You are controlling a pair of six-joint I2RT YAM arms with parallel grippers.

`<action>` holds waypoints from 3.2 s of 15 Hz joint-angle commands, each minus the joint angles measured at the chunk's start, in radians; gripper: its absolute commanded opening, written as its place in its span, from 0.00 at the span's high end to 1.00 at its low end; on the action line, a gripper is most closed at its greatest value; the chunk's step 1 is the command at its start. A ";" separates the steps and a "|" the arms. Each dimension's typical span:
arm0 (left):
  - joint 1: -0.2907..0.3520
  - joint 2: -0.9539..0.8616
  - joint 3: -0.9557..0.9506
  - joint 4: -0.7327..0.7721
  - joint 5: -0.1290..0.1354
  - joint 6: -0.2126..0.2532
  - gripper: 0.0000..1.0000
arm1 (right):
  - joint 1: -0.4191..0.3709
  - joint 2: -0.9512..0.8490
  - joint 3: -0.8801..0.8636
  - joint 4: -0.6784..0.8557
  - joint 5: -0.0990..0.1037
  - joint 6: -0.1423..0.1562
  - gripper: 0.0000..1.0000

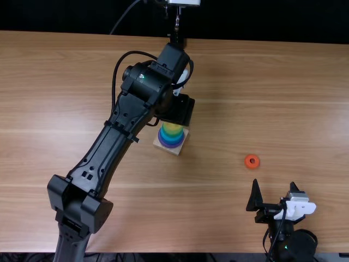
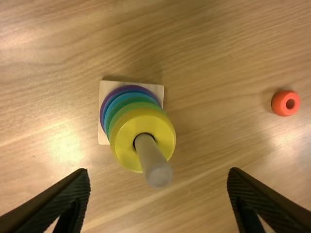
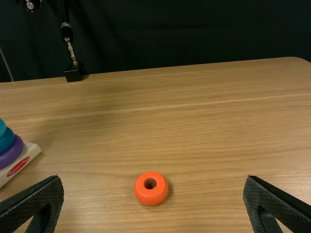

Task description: Build the Hanoi tower: stack the rings onto the peg from bottom to top in this color order: purple, dark blue, light blue, dark green, light green, yellow, orange.

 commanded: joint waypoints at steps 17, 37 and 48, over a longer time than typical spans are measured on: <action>0.517 -1.050 -1.337 1.009 -0.021 0.087 0.00 | -0.011 -0.025 -0.048 -0.068 0.012 -0.004 0.00; 0.492 -2.180 -2.351 1.125 -0.111 0.360 0.00 | -0.011 -0.025 -0.048 -0.068 0.012 -0.004 0.00; 0.492 -2.193 -2.351 0.928 -0.130 0.358 0.00 | -0.011 -0.025 -0.048 -0.068 0.012 -0.004 0.00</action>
